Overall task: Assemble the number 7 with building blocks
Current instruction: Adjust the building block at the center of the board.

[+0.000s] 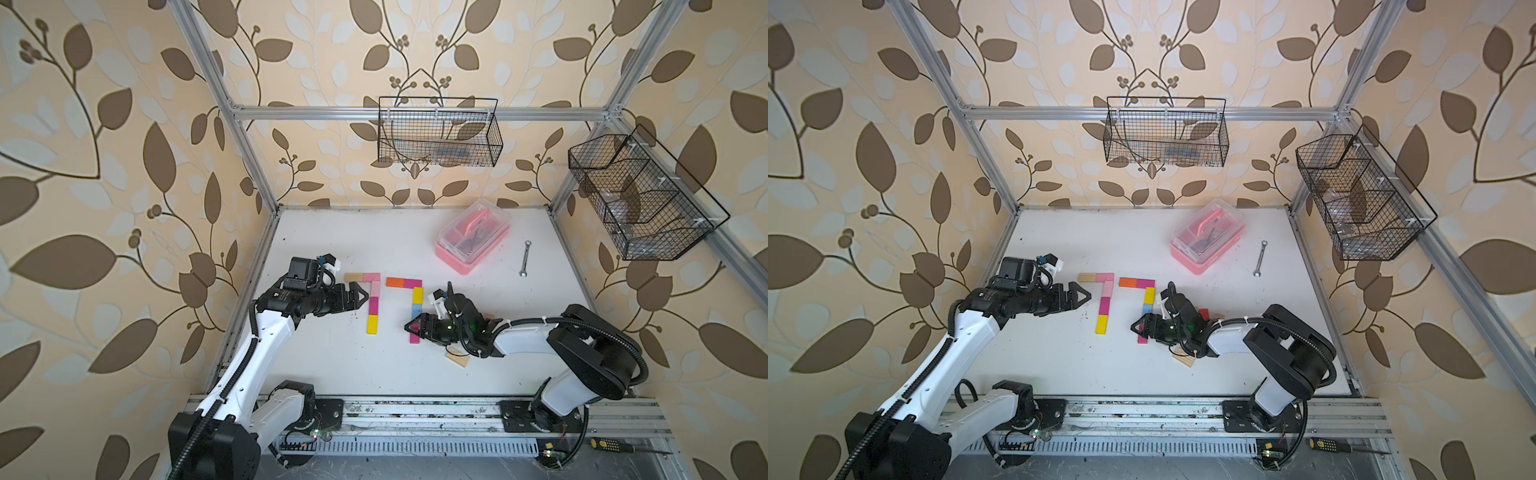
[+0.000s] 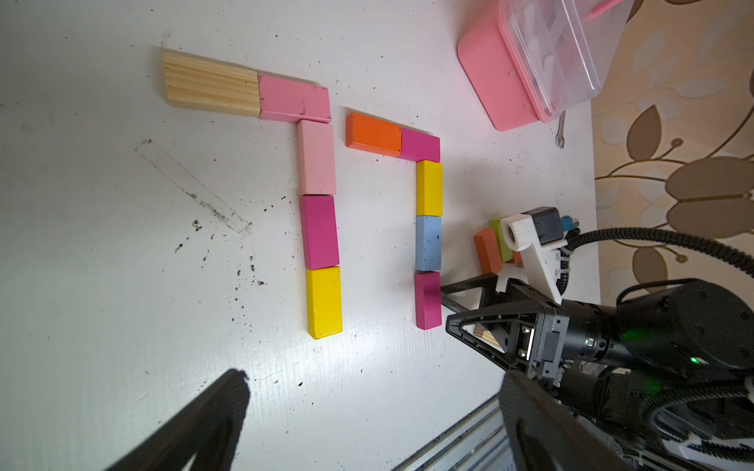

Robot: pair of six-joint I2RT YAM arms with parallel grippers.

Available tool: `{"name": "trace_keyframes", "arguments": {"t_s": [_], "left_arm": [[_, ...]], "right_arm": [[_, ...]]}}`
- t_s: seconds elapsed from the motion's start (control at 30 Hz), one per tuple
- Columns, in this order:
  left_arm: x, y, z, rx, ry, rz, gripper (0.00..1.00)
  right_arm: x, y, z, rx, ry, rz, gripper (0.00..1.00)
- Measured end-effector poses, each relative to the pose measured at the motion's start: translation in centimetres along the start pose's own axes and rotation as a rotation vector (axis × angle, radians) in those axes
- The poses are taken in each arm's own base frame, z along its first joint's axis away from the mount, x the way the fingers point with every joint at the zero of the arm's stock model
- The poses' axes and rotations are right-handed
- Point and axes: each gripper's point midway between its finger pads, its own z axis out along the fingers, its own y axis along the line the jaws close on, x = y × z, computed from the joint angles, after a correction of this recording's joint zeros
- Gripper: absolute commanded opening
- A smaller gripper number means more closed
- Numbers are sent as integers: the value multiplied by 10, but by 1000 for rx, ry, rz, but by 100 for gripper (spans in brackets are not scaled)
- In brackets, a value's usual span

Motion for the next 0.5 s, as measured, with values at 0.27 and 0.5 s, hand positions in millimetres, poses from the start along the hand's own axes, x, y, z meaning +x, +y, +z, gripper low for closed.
{"name": "trace_keyframes", "arguments": {"t_s": [0.27, 0.5], "left_arm": [[1, -4, 0, 27, 7, 8, 99], [4, -16, 0, 95, 23, 32, 99]], "right_arm": [[-35, 36, -57, -8, -148, -185, 100], [-84, 68, -150, -37, -387, -421, 98]]}}
